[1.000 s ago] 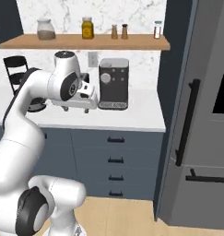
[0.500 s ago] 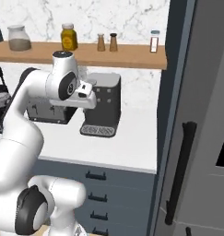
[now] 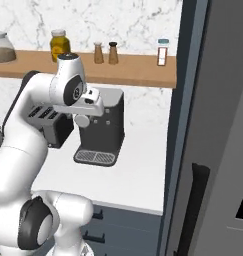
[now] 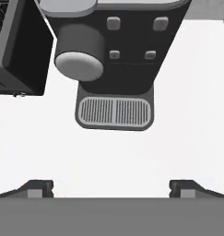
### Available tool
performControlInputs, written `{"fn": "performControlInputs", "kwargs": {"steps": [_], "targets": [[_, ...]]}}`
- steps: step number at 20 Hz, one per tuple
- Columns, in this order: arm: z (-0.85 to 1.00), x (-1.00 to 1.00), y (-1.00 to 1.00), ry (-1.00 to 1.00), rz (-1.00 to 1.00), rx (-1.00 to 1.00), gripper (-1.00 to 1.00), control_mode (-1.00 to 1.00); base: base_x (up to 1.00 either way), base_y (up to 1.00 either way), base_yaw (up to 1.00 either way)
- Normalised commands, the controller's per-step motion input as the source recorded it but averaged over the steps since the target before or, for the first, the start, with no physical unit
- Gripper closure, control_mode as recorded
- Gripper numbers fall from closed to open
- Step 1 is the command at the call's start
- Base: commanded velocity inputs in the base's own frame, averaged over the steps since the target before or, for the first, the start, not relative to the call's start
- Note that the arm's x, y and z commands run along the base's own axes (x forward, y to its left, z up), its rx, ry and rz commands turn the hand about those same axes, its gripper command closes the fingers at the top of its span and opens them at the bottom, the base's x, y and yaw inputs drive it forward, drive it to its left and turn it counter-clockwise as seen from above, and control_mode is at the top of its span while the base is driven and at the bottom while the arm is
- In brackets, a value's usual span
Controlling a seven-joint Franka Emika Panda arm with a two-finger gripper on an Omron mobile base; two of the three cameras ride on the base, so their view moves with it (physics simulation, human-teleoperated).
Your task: Navigate to the coffee machine.
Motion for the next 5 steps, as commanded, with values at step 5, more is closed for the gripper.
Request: {"fn": "performControlInputs", "kwargs": {"steps": [5], "targets": [[0.00,0.00,0.00,0.00,0.00,0.00,-1.00,1.00,0.00,0.00,0.00]]}}
